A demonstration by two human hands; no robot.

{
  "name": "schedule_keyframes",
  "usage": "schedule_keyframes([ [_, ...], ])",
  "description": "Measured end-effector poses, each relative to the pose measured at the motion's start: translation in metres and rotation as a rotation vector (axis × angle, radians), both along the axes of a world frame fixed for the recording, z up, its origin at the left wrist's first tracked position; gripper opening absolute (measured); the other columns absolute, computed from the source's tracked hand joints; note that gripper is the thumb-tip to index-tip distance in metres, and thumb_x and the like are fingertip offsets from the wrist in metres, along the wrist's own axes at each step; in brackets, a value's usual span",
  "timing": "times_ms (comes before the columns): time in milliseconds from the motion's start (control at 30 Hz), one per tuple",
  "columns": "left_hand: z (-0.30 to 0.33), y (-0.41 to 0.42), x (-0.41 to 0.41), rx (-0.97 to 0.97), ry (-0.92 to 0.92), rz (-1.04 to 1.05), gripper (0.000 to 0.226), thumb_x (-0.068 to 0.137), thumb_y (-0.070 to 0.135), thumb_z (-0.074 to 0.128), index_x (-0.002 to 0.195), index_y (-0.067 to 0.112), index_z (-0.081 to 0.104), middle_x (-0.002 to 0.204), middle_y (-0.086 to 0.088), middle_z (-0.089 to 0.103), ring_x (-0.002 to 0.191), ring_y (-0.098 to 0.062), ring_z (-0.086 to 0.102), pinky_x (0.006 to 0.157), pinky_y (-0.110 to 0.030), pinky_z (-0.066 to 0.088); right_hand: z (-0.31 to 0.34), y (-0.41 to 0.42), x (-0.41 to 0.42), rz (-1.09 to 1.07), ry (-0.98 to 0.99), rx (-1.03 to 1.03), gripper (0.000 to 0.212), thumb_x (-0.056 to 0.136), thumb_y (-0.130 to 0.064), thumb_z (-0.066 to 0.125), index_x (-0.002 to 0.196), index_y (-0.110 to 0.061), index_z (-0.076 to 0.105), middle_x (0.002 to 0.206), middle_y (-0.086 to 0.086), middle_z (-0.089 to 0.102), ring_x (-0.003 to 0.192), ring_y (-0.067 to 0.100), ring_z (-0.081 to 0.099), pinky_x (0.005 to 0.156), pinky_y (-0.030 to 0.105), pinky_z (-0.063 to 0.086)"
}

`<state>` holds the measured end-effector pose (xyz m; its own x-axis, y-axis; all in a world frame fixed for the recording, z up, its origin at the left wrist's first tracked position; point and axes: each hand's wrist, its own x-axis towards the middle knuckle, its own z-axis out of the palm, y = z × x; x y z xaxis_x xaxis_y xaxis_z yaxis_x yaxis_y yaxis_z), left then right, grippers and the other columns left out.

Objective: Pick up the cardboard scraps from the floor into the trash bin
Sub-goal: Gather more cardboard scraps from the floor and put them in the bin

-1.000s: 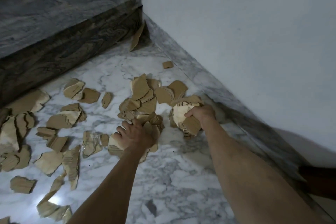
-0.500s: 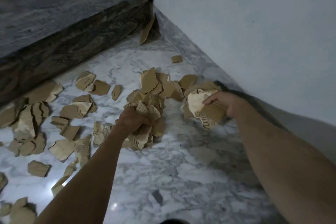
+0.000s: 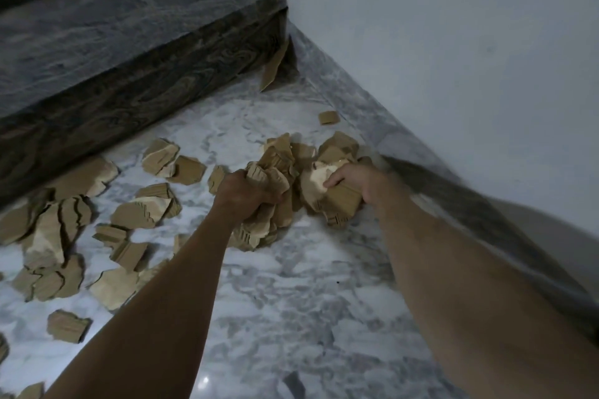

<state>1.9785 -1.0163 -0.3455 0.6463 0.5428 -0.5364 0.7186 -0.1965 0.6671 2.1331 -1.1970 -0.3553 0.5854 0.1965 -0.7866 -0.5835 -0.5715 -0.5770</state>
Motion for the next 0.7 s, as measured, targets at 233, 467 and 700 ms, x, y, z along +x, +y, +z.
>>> schedule_keyframes([
  [233,-0.049,0.010,0.033,0.188,0.201,-0.324,0.114,0.025,0.084,0.072,0.121,0.023,0.063,0.129,-0.001,0.059,0.120,-0.026,0.055,0.106,-0.047,0.042,-0.015,0.006,-0.001,0.126,-0.132,-0.092,0.113,0.059,-0.008,0.089,0.152,-0.016,0.025,0.147,0.009,0.045,0.131,0.033,0.048,0.101,0.048,0.049],
  [467,-0.024,-0.011,0.036,-0.039,0.092,-0.223,0.081,0.026,0.045,0.084,0.101,0.018,0.072,0.104,-0.005,0.072,0.096,-0.026,0.069,0.087,-0.045,0.058,-0.013,0.019,-0.013,0.178,-0.216,-0.278,0.081,0.063,-0.015,0.087,0.131,-0.011,0.044,0.127,0.013,0.056,0.118,0.034,0.054,0.092,0.042,0.052],
  [700,-0.025,0.001,0.017,-0.334,-0.081,-0.031,0.041,0.058,0.003,0.089,0.096,0.011,0.076,0.091,-0.001,0.078,0.087,-0.022,0.073,0.069,-0.029,0.059,0.021,0.002,0.026,0.370,-0.212,-0.167,0.071,0.062,-0.002,0.086,0.122,-0.017,0.052,0.118,0.003,0.058,0.107,0.025,0.056,0.094,0.034,0.050],
])
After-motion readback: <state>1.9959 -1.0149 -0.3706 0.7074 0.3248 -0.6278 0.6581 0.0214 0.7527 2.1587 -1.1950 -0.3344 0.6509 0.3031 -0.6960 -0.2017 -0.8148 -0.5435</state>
